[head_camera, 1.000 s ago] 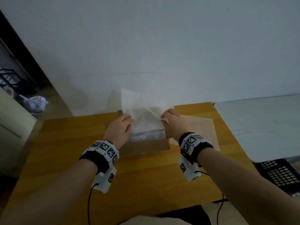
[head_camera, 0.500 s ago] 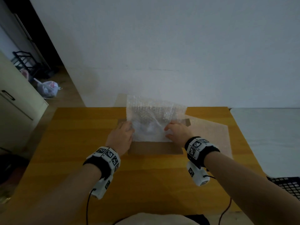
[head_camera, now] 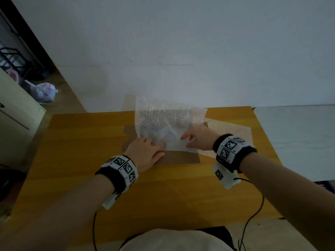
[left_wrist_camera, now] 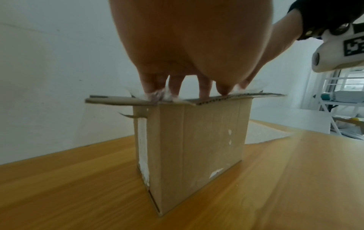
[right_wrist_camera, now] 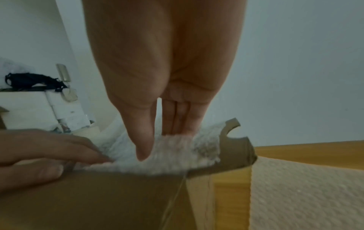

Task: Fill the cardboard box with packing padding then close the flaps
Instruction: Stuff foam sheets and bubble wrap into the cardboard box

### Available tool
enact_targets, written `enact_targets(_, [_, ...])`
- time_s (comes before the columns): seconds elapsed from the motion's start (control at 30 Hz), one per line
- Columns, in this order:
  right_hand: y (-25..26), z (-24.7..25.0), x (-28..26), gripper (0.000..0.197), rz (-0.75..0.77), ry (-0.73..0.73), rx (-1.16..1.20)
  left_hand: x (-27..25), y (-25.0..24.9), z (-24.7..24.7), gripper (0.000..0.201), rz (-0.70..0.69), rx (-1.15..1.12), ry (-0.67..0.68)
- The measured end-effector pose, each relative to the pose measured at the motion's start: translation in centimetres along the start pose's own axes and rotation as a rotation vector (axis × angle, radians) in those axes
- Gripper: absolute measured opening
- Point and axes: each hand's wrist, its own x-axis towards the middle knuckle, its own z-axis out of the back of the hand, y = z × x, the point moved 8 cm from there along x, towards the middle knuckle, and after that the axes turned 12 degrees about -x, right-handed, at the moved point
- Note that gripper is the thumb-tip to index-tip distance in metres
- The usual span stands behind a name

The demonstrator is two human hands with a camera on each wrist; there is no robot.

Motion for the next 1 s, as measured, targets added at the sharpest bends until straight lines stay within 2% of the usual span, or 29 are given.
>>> enact_targets(0.13, [1.0, -2.1, 1.3, 0.045, 0.007, 0.108, -0.116, 0.6, -0.2, -1.4, 0.051, 0.040, -0.047, 0.121])
enact_targets(0.23, [1.1, -3.1, 1.8, 0.047, -0.001, 0.186, -0.193, 0.7, -0.2, -2.0, 0.054, 0.041, -0.047, 0.164])
enact_targets(0.3, [1.0, -2.7, 1.6, 0.047, 0.014, 0.185, -0.179, 0.8, -0.2, -1.9, 0.056, 0.050, -0.047, 0.168])
enact_targets(0.47, [-0.7, 2.2, 0.0, 0.031, -0.015, -0.090, -0.008, 0.8, -0.4, -1.3, 0.058, 0.105, -0.085, 0.215])
enact_targets(0.53, [-1.3, 3.2, -0.8, 0.029, -0.031, -0.118, 0.042, 0.9, -0.5, -1.1, 0.058, 0.116, -0.085, 0.216])
enact_targets(0.7, [-0.8, 1.7, -2.0, 0.048, 0.003, 0.076, 0.023, 0.9, -0.4, -0.8, 0.058, 0.067, -0.068, 0.141])
enact_targets(0.83, [0.2, -0.7, -2.0, 0.044, 0.029, 0.235, -0.049, 0.3, 0.1, -1.0, 0.058, 0.006, -0.067, 0.112])
enact_targets(1.0, [1.2, -3.0, -0.6, 0.047, 0.022, 0.339, -0.246, -0.4, 0.1, -1.0, 0.055, -0.002, -0.106, 0.133])
